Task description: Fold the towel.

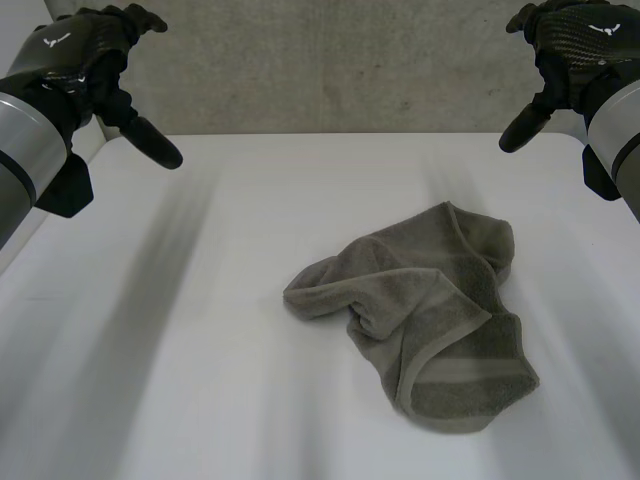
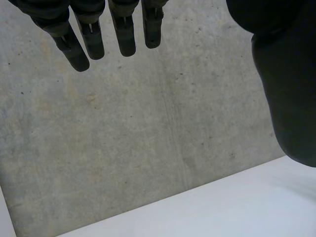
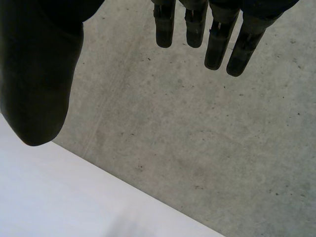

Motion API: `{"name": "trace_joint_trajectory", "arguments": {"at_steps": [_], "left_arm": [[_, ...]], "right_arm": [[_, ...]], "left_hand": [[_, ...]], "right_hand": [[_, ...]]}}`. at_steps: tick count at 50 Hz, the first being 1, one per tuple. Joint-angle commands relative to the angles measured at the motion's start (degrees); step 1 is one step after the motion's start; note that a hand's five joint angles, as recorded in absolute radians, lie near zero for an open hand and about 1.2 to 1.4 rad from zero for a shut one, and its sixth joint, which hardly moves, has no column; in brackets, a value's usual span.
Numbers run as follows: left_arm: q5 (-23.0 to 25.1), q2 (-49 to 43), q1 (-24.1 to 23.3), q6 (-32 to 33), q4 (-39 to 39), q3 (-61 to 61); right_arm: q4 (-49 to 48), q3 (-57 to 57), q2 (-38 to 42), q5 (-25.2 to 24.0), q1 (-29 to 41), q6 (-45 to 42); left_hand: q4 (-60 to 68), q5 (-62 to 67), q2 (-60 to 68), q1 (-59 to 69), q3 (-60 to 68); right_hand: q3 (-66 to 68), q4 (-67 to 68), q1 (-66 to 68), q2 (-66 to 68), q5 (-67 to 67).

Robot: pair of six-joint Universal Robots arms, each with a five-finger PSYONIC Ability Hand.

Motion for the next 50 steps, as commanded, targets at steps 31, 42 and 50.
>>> {"name": "trace_joint_trajectory", "arguments": {"at_steps": [31,42,50], "left_arm": [[19.3,-36.6,-10.2,21.7,2.3,2.1],[19.2,-40.4,-11.7,18.5,3.4,7.4],[17.4,-40.4,-12.1,10.8,10.5,14.9]], "right_arm": [[3.3,12.8,21.4,-12.8,1.2,-5.9],[-0.4,12.4,21.4,-12.9,1.3,-3.6],[-1.6,1.8,21.4,-15.2,1.3,-3.8]], "left_hand": [[1.3,1.8,1.6,1.3,2.1],[54.0,54.5,54.2,54.0,54.7],[65.2,65.7,65.5,65.2,66.0]], "right_hand": [[7.3,6.9,8.3,7.4,8.1],[65.8,65.4,66.8,65.9,66.6],[65.8,65.4,66.8,65.9,66.6]]}}
